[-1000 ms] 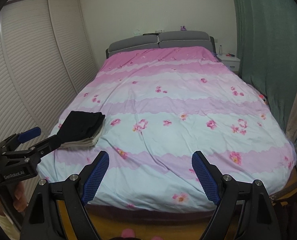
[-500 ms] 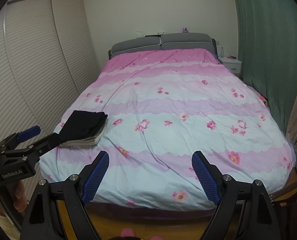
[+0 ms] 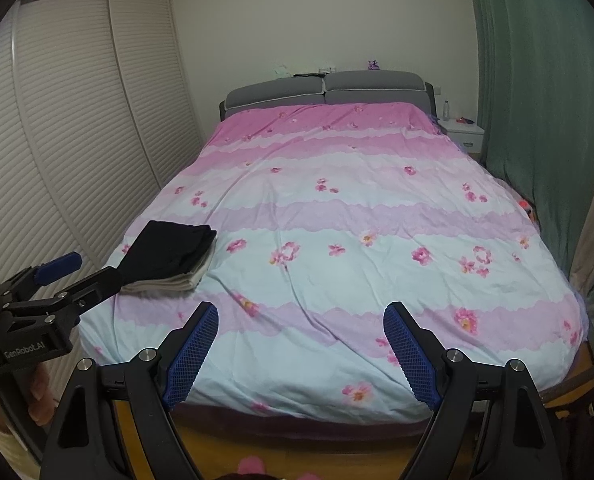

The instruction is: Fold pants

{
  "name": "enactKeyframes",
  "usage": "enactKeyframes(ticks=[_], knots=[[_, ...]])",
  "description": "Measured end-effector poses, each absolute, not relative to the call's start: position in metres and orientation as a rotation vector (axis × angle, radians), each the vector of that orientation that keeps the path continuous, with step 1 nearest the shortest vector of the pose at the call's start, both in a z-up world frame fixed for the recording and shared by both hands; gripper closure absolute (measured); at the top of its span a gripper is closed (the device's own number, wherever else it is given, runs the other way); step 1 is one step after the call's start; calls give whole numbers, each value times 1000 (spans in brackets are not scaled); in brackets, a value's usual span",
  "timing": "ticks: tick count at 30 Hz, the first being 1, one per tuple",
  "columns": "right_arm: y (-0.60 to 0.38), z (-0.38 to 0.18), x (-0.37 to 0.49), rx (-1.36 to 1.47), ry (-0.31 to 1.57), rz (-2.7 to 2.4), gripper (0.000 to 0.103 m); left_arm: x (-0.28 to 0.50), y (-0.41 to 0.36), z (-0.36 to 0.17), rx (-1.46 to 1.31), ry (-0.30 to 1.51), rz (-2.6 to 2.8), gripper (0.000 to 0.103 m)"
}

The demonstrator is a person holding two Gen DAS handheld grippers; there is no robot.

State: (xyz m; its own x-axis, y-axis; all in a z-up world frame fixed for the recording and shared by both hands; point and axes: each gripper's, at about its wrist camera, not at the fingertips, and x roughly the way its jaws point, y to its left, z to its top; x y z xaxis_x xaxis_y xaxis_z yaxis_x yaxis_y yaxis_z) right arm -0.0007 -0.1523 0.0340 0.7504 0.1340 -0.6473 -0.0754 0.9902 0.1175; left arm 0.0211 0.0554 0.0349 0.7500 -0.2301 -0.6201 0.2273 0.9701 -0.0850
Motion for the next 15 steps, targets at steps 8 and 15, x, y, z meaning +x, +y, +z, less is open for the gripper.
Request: enactKeyframes(ticks=[8, 15], knots=[[-152, 37, -4, 92, 704, 117, 18, 15, 55, 37, 5, 677, -252, 0], [-149, 37, -5, 94, 703, 116, 18, 12, 60, 37, -1, 666, -262, 0]])
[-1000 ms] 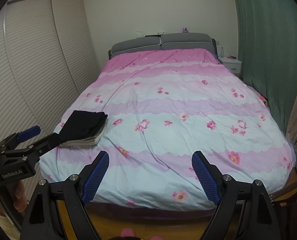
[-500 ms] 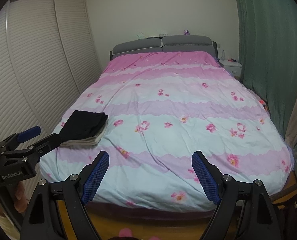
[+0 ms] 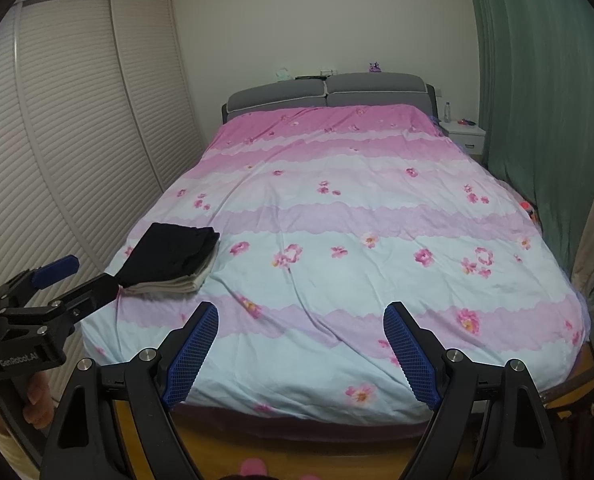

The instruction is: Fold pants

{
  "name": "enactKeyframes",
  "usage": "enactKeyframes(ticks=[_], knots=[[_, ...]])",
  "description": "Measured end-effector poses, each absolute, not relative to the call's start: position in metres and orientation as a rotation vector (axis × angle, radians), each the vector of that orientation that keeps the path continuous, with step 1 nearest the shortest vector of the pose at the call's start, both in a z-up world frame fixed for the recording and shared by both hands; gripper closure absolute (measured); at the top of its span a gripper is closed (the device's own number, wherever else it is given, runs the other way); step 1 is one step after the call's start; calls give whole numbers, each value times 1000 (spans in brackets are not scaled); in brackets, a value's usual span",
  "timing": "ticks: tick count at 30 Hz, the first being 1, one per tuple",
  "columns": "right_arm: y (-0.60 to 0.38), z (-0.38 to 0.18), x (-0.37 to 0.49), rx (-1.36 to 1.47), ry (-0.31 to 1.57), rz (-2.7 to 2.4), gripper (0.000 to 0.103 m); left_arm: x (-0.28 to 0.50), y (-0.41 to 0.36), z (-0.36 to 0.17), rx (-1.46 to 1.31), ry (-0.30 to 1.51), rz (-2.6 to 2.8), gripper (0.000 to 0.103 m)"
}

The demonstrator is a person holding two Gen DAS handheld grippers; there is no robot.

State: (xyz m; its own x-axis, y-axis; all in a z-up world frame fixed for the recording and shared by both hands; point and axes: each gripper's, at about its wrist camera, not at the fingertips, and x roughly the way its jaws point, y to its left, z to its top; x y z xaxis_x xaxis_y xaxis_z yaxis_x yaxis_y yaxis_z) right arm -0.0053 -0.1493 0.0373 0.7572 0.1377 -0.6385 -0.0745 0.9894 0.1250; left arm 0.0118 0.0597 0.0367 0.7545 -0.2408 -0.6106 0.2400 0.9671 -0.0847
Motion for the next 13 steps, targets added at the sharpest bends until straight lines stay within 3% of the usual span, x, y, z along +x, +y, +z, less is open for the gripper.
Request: enactKeyframes(ticks=[13], knots=[[-150, 37, -6, 94, 704, 121, 18, 9, 64, 41, -30, 647, -290, 0]])
